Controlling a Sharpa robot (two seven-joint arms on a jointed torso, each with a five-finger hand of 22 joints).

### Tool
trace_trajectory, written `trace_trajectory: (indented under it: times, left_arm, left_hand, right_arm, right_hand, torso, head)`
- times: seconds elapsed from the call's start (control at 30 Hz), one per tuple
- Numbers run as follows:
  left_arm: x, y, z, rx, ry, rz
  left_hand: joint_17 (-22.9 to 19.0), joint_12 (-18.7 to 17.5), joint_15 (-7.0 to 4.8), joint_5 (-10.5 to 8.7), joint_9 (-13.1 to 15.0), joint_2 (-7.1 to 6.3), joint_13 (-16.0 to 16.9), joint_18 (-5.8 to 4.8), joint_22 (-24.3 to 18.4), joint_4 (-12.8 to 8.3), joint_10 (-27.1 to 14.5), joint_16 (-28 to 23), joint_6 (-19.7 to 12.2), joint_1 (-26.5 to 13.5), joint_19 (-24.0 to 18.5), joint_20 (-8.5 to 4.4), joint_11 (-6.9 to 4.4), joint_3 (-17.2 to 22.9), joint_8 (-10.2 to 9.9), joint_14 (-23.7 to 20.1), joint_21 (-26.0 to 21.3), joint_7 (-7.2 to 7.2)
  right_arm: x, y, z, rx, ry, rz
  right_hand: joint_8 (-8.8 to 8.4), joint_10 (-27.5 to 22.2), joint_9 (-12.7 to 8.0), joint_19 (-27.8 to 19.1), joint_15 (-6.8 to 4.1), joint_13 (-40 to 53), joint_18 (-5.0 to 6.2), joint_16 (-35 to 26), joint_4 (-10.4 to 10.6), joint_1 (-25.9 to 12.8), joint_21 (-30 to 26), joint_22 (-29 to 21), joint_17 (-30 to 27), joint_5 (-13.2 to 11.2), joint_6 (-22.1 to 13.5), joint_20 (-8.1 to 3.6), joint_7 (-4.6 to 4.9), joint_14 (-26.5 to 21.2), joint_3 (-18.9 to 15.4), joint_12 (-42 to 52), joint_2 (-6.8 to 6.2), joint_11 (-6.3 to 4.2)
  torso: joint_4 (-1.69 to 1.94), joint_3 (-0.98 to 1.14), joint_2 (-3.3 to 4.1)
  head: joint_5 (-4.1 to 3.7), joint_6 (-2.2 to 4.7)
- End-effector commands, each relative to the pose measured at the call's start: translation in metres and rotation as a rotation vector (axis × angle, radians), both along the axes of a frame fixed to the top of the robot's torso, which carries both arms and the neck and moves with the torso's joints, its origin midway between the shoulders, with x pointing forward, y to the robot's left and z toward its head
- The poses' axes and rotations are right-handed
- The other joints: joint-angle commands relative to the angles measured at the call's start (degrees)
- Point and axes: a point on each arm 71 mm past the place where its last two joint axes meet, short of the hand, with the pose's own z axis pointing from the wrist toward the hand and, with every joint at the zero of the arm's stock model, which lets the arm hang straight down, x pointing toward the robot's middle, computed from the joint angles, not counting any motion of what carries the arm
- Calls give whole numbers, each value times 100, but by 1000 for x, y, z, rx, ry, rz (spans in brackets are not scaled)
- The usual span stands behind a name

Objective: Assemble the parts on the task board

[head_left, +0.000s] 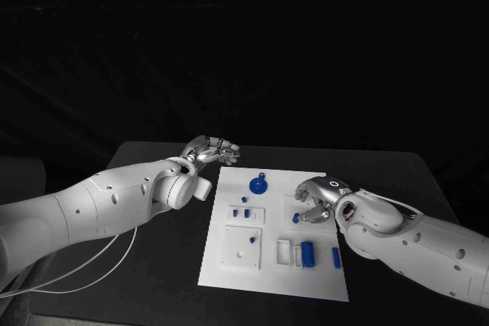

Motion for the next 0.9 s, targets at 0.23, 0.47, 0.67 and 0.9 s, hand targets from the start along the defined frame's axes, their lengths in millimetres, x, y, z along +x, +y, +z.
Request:
trace_trajectory:
  times: [0.23, 0.47, 0.67, 0.9]
  left_arm:
    - [-1, -2, 2, -7, -8, -17]
    - [-1, 0, 2, -6, -8, -14]
    - [-1, 0, 2, -6, -7, -16]
    - [-1, 0, 2, -6, -6, -15]
  left_hand:
    - [13, -15, 22, -15, -10, -16, -7, 70, 9, 4, -35, -39, -50, -1, -29, 15, -17, -25, 36, -2, -40, -7]
    - [16, -14, 22, -15, -11, -15, -8, 70, 10, 5, -35, -41, -51, -1, -29, 14, -18, -26, 37, -1, -41, -8]
    - [18, -13, 22, -15, -11, -15, -9, 71, 11, 5, -36, -44, -51, -1, -30, 14, -18, -27, 38, -1, -42, -8]
    - [21, -13, 22, -15, -12, -13, -10, 71, 13, 6, -37, -47, -52, 0, -30, 14, -18, -27, 38, -1, -44, -8]
  right_arm:
    - [-9, 10, -21, -56, 59, 55]
    - [-11, 15, -21, -30, 40, 66]
    - [-11, 17, -20, -41, 30, 74]
    - [-11, 18, -18, -46, -6, 72]
  right_hand:
    - [118, 188, 31, 22, -57, -18, 330, 34, 150, 105, -9, 108, -15, -17, 168, -13, 105, -6, 52, 105, 46, -77]
    - [231, 389, 64, 55, -118, -18, 330, 41, 339, 236, 2, 104, -43, -29, 354, -36, 159, 38, 311, 189, 88, -141]
    - [289, 561, 76, 71, -173, -3, 330, 44, 471, 367, 18, 109, -59, -30, 456, -53, 121, 61, 551, 262, 224, -198]
    - [459, 950, 152, 91, -328, 150, 330, 55, 558, 471, 61, 119, -62, -30, 765, -62, -16, 69, 815, 486, 472, -357]
  torso:
    - [7, 1, 8]
    - [3, -3, 4]
    - [0, -2, 0]
    - [-5, -2, 0]
  head:
    - [23, -36]
    - [38, -58]
    - [52, -77]
    - [62, -90]
